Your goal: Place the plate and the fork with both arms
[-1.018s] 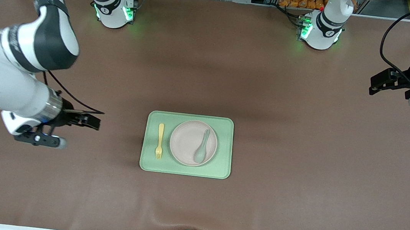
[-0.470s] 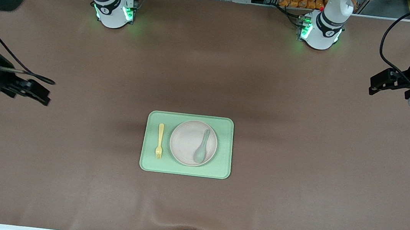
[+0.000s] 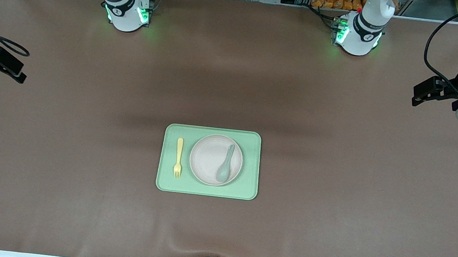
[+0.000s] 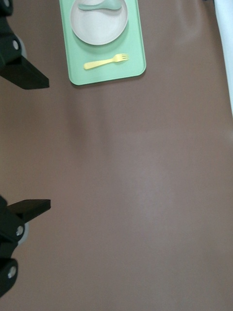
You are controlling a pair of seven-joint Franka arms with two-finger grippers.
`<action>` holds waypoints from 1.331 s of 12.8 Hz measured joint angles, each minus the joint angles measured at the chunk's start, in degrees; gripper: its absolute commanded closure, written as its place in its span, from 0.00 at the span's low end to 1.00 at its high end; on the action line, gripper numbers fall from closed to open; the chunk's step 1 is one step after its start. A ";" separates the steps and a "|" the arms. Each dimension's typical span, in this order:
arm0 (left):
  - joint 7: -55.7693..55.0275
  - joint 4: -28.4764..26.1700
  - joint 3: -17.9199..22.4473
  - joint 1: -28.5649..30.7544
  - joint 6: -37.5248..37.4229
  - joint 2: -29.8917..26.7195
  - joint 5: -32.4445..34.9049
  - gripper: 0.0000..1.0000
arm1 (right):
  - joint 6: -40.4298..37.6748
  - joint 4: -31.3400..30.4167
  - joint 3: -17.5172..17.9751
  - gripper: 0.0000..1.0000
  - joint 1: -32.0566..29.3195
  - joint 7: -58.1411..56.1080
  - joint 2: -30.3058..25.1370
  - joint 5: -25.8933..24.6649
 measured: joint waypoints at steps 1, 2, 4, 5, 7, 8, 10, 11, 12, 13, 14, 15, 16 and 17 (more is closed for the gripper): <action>0.03 0.00 -0.01 -0.01 0.00 0.00 0.00 0.00 | 2.06 -3.47 -0.30 0.00 0.03 -0.15 -2.06 0.41; 0.17 0.01 -0.05 -0.05 0.00 0.00 0.00 0.00 | 4.84 -7.87 -0.25 0.00 0.27 -0.15 -4.67 0.48; 0.78 0.01 -0.22 -0.15 0.00 0.00 0.00 0.00 | 8.17 -14.97 0.21 0.00 0.88 -0.15 -9.35 0.45; 1.68 0.03 -0.29 -0.20 0.00 0.00 0.00 0.00 | 8.78 -15.82 0.44 0.00 0.97 -0.15 -10.38 0.37; 3.47 0.07 -0.40 -0.23 0.00 -0.02 0.00 0.00 | 8.77 -14.71 0.28 0.00 0.88 -0.15 -10.29 -0.24; 3.83 0.08 -0.41 -0.23 0.00 -0.02 0.00 0.00 | 7.89 -13.29 0.12 0.00 0.82 -0.15 -9.50 -0.71; 3.90 0.15 -0.42 -0.23 0.00 -0.03 0.00 0.00 | 6.02 -9.87 -0.17 0.00 0.73 -0.15 -7.10 -1.15; 3.90 0.20 -0.42 -0.23 0.00 -0.04 0.00 0.00 | 5.43 -8.52 -0.28 0.00 0.67 -0.15 -5.87 -1.19; 3.90 0.23 -0.42 -0.23 0.00 -0.04 0.00 0.00 | 5.25 -7.60 -0.33 0.00 0.60 -0.15 -4.91 -1.21; 3.90 0.26 -0.42 -0.23 0.00 -0.04 0.00 0.00 | 5.15 -7.00 -0.39 0.00 0.51 -0.14 -4.34 -1.21; 3.90 0.27 -0.42 -0.23 0.00 -0.04 0.00 0.00 | 4.96 -6.70 -0.53 0.00 0.31 -0.14 -4.08 -1.21; 3.90 0.28 -0.42 -0.23 0.00 -0.04 0.00 0.00 | 4.58 -6.66 -0.81 0.00 0.06 -0.14 -4.08 -1.21; 3.90 0.28 -0.42 -0.23 0.00 -0.04 0.00 0.00 | 3.87 -6.53 -1.07 0.00 -0.12 -0.14 -4.08 -1.18; 3.90 0.28 -0.42 -0.23 0.00 -0.04 0.00 0.00 | 3.36 -6.38 -1.12 0.00 -0.14 -0.14 -4.09 -1.18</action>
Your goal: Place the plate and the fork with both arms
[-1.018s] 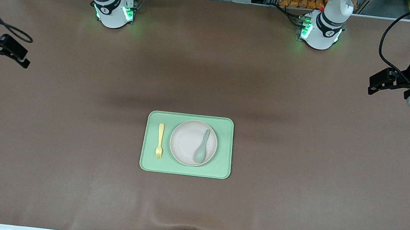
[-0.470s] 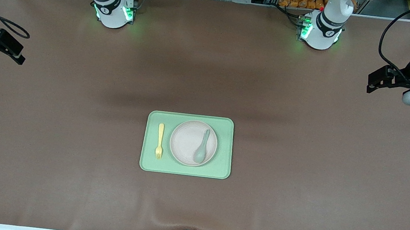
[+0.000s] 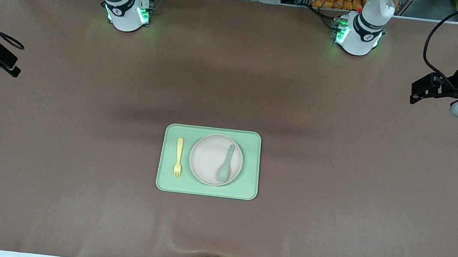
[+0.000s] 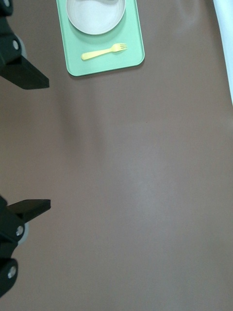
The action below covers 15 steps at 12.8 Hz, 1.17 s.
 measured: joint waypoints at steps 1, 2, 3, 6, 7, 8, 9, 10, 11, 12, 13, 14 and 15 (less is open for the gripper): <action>0.00 0.00 0.00 0.00 0.00 0.00 0.00 0.00 | -0.16 0.07 0.06 0.00 0.01 0.00 -0.01 0.00; 0.00 0.00 0.00 0.00 0.00 0.00 0.00 0.00 | -0.18 0.09 0.10 0.00 0.02 0.00 -0.01 0.00; 0.00 0.00 0.00 0.00 0.00 0.00 0.00 0.00 | -0.18 0.10 0.12 0.00 0.03 0.00 -0.01 0.00; 0.00 0.00 0.00 0.00 0.00 0.00 0.00 0.00 | -0.20 0.16 0.12 0.00 0.03 0.00 -0.03 0.00; 0.00 0.00 0.00 0.00 0.00 0.00 0.00 0.00 | -0.43 0.18 0.12 0.00 0.03 0.00 -0.05 0.01; 0.00 0.00 0.00 0.00 0.00 0.00 0.00 0.00 | -0.81 0.18 0.14 0.00 0.03 0.00 -0.06 0.01; 0.00 0.00 0.00 0.00 0.00 0.00 0.00 0.00 | -0.97 0.19 0.15 0.00 0.03 0.00 -0.06 0.02; 0.00 0.00 0.00 0.00 0.00 0.00 0.00 0.00 | -1.07 0.19 0.16 0.00 0.03 0.00 -0.06 0.02; 0.00 0.00 0.00 0.00 0.00 0.00 0.00 0.00 | -1.11 0.19 0.16 0.00 0.03 0.00 -0.06 0.02; 0.00 0.00 0.00 0.00 0.00 0.00 0.00 0.00 | -1.14 0.19 0.16 0.00 0.03 0.00 -0.06 0.02; 0.00 0.00 0.00 0.00 0.00 0.00 0.00 0.00 | -1.16 0.19 0.16 0.00 0.03 0.00 -0.06 0.02; 0.00 0.00 0.00 0.00 0.00 0.00 0.00 0.00 | -1.19 0.19 0.16 0.00 0.03 0.00 -0.06 0.02; 0.00 0.00 0.00 0.00 0.00 0.00 0.00 0.00 | -1.21 0.19 0.16 0.00 0.03 0.00 -0.06 0.02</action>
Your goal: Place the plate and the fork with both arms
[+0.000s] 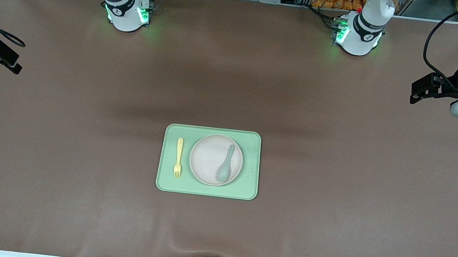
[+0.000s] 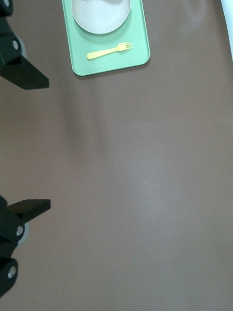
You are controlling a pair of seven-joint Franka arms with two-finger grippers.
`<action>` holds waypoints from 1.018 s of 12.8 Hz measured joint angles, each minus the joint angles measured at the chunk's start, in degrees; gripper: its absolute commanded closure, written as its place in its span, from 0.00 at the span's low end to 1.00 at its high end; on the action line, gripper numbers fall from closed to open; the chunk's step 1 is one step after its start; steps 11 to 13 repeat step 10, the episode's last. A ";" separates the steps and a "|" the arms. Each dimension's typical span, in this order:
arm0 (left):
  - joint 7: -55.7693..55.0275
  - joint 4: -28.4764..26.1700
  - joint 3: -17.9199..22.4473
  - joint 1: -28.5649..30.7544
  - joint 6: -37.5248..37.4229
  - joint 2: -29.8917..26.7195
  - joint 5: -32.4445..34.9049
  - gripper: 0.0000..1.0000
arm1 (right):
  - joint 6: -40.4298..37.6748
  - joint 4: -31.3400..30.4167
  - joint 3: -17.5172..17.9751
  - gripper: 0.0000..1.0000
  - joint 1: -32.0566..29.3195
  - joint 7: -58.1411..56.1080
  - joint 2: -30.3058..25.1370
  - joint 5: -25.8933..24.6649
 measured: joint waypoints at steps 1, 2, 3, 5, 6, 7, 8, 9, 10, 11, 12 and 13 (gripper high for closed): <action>0.00 0.00 0.00 0.00 0.00 0.00 0.00 0.00 | -0.02 0.00 0.00 0.00 0.00 0.00 0.00 0.00; 0.00 0.00 0.00 0.00 0.00 0.00 0.00 0.00 | -0.03 0.00 0.00 0.00 0.00 0.00 0.00 0.00; 0.00 0.00 0.01 0.01 0.00 0.00 0.00 0.00 | -0.05 0.00 0.00 0.00 0.00 0.00 0.00 0.00; 0.00 0.00 0.05 0.04 0.00 0.00 0.00 0.00 | -0.08 0.00 0.02 0.00 0.00 -0.03 0.00 0.00; 0.00 0.00 0.05 0.04 0.00 0.00 0.00 0.00 | -0.08 0.00 0.06 0.00 0.00 -0.11 0.00 0.00; 0.00 0.00 0.05 0.04 0.00 0.00 0.00 0.00 | -0.08 0.00 0.10 0.00 0.00 -0.27 0.00 0.00; 0.00 0.00 0.05 0.04 0.00 0.00 0.00 0.00 | -0.08 0.00 0.11 0.00 0.01 -0.46 0.00 0.00; 0.00 0.00 0.05 0.04 0.00 0.00 0.00 0.00 | -0.08 0.00 0.12 0.00 0.01 -1.15 0.00 0.00; 0.00 0.00 0.05 0.04 0.00 0.00 0.00 0.00 | -0.07 0.00 0.13 0.00 0.01 -3.10 0.00 0.00; 0.00 0.00 0.05 0.04 0.00 0.00 0.00 0.00 | -0.07 0.00 0.13 0.00 0.01 -3.10 0.00 0.00; 0.00 0.00 0.05 0.04 0.00 0.00 0.00 0.00 | -0.07 0.00 0.13 0.00 0.01 -3.10 0.00 0.00; 0.00 0.00 0.05 0.04 0.00 0.00 0.00 0.00 | -0.07 0.00 0.13 0.00 0.01 -3.10 0.00 0.00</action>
